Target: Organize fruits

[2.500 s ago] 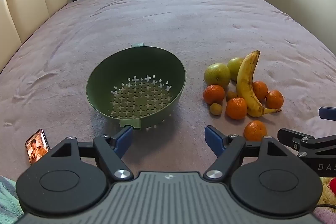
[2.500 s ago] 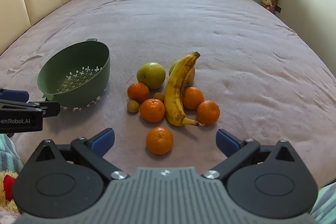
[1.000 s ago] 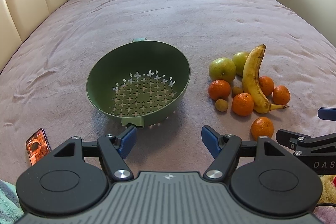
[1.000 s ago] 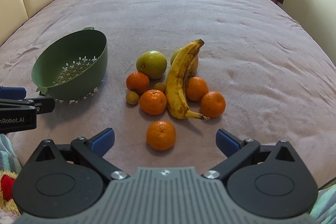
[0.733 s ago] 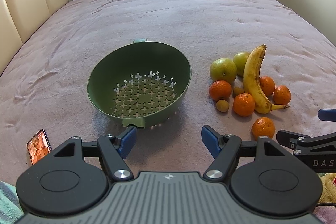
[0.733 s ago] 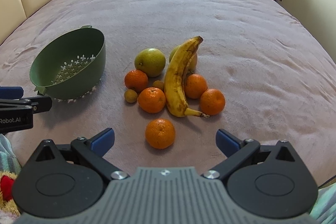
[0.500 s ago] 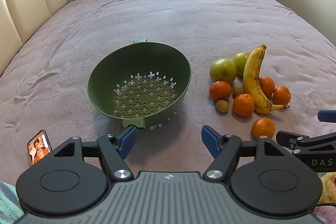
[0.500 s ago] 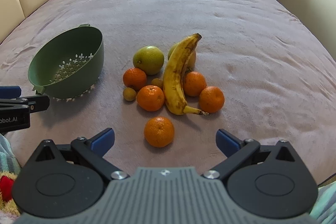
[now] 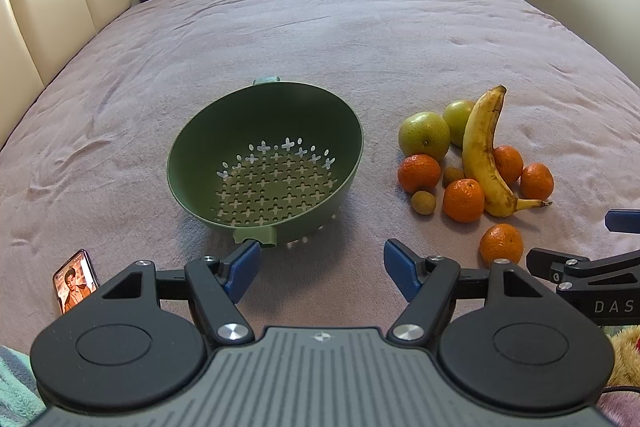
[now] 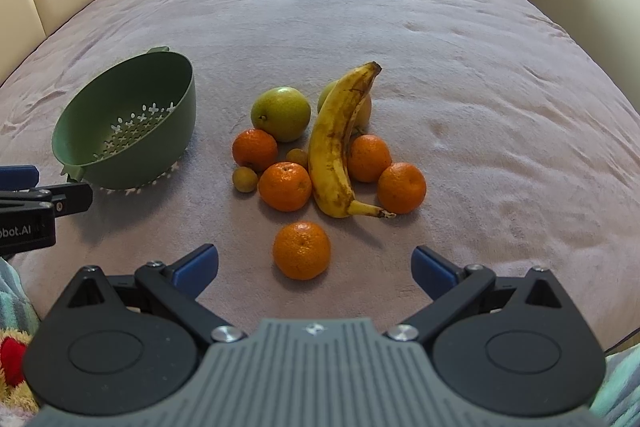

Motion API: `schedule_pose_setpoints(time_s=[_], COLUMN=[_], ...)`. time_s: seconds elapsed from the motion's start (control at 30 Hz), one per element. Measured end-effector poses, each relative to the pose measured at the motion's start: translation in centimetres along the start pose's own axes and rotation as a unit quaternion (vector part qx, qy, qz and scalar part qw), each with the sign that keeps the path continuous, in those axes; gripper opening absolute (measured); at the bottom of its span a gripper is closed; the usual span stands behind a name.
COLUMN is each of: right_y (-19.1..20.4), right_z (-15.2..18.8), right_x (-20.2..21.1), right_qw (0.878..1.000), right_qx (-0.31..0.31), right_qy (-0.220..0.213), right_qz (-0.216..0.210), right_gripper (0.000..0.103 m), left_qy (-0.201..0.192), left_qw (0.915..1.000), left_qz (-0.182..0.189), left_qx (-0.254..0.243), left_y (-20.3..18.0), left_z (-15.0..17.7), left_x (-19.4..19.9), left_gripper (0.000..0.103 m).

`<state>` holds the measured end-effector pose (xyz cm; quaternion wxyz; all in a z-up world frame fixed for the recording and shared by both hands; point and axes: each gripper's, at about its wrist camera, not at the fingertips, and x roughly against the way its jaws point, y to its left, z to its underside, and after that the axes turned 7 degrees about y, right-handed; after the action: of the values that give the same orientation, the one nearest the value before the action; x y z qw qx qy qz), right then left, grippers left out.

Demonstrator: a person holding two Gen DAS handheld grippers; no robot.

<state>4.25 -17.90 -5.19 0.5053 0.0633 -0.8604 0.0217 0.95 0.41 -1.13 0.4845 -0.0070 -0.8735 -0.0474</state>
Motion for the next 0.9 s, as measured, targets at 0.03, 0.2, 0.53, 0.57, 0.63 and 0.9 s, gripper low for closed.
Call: schedule_pose_setpoints(time_s=[0.03, 0.2, 0.53, 0.57, 0.63, 0.9], right_y=[0.0, 0.0, -0.11, -0.14, -0.15, -0.16], right_z=[0.0, 0.0, 0.03, 0.04, 0.05, 0.05], right_x=[0.01, 0.02, 0.02, 0.02, 0.02, 0.02], right_qw=[1.0, 1.0, 1.0, 1.0, 1.0, 1.0], right_qx=[0.0, 0.0, -0.002, -0.002, -0.002, -0.003], right_qy=[0.0, 0.0, 0.001, 0.001, 0.001, 0.002], right_qz=[0.0, 0.0, 0.001, 0.001, 0.001, -0.001], right_gripper=[0.099, 0.099, 0.099, 0.099, 0.099, 0.099], left_qy=[0.0, 0.0, 0.0, 0.0, 0.0, 0.0], left_qw=[1.0, 1.0, 1.0, 1.0, 1.0, 1.0], left_qz=[0.0, 0.0, -0.001, -0.001, -0.001, -0.001], left_qx=[0.0, 0.0, -0.001, -0.001, -0.001, -0.001], left_y=[0.01, 0.08, 0.03, -0.03, 0.03, -0.09], left_z=[0.0, -0.03, -0.01, 0.0, -0.01, 0.0], left_x=[0.0, 0.03, 0.04, 0.04, 0.04, 0.04], left_gripper=[0.083, 0.083, 0.083, 0.083, 0.083, 0.083])
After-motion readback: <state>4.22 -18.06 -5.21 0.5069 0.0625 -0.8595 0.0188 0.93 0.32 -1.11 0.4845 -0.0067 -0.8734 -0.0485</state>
